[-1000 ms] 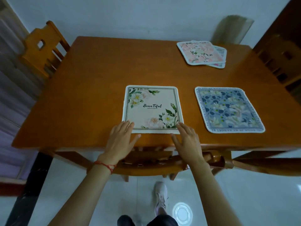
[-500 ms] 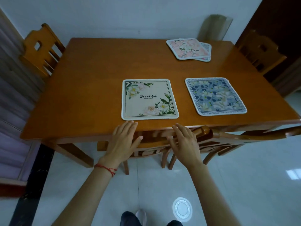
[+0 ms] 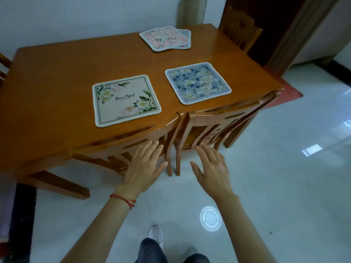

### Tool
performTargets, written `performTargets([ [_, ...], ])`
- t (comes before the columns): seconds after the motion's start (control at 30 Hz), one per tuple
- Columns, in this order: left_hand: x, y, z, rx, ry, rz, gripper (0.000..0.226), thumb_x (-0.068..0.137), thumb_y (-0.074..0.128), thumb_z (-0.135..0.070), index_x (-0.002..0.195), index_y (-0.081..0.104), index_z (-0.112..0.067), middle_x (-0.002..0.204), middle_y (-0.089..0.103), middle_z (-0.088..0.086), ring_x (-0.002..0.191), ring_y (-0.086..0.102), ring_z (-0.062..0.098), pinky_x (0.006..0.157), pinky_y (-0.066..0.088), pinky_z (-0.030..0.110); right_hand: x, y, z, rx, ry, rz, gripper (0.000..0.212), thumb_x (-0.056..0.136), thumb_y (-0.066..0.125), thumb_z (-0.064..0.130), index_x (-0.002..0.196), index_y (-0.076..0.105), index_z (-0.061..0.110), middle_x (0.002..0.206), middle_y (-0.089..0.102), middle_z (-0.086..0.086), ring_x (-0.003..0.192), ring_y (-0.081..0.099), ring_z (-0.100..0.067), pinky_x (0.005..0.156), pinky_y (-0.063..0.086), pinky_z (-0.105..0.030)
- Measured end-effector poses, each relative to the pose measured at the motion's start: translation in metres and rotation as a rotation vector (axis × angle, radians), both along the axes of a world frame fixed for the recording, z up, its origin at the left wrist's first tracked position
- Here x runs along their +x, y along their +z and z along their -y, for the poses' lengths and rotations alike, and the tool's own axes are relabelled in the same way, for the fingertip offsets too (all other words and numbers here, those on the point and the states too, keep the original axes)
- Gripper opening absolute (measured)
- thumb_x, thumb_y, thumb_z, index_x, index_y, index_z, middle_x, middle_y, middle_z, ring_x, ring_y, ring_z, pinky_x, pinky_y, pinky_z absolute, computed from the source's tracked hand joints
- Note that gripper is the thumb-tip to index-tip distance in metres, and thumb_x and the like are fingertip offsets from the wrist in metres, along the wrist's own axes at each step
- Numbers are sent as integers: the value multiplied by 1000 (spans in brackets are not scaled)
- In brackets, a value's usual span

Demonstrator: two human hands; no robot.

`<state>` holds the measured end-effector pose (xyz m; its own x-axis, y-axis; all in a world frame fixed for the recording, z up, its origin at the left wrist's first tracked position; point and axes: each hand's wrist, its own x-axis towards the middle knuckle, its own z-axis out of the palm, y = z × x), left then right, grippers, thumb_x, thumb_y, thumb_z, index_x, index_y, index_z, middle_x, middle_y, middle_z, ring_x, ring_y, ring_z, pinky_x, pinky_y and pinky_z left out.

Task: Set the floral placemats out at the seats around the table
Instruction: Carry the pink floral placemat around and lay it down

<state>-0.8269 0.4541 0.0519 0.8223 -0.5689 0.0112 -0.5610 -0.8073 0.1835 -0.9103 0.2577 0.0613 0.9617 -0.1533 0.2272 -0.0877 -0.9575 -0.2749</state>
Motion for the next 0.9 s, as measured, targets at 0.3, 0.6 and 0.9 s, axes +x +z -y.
performTargets([
  [0.3, -52, -5, 102, 48, -325, 26, 60, 92, 26, -50, 126, 54, -9, 128, 58, 10, 121, 53, 28, 103, 28, 42, -107, -11, 55, -31, -346, 24, 57, 97, 20, 45, 115, 61, 8, 118, 64, -12, 107, 61, -28, 90, 48, -37],
  [0.6, -86, -17, 180, 73, -663, -21, 74, 97, 9, -51, 118, 59, -2, 119, 63, 17, 113, 59, 33, 94, 44, 51, -192, -35, 85, -4, -740, -23, 62, 98, 16, 46, 117, 61, 8, 119, 64, -11, 107, 61, -28, 89, 49, -39],
  [0.9, -122, -39, 245, 112, -991, -55, 70, 97, 12, -50, 119, 58, -2, 118, 63, 17, 111, 59, 35, 92, 48, 48, -267, -57, 89, 48, -1096, -125, 62, 97, 15, 47, 120, 58, 10, 121, 62, -9, 110, 59, -26, 92, 46, -37],
])
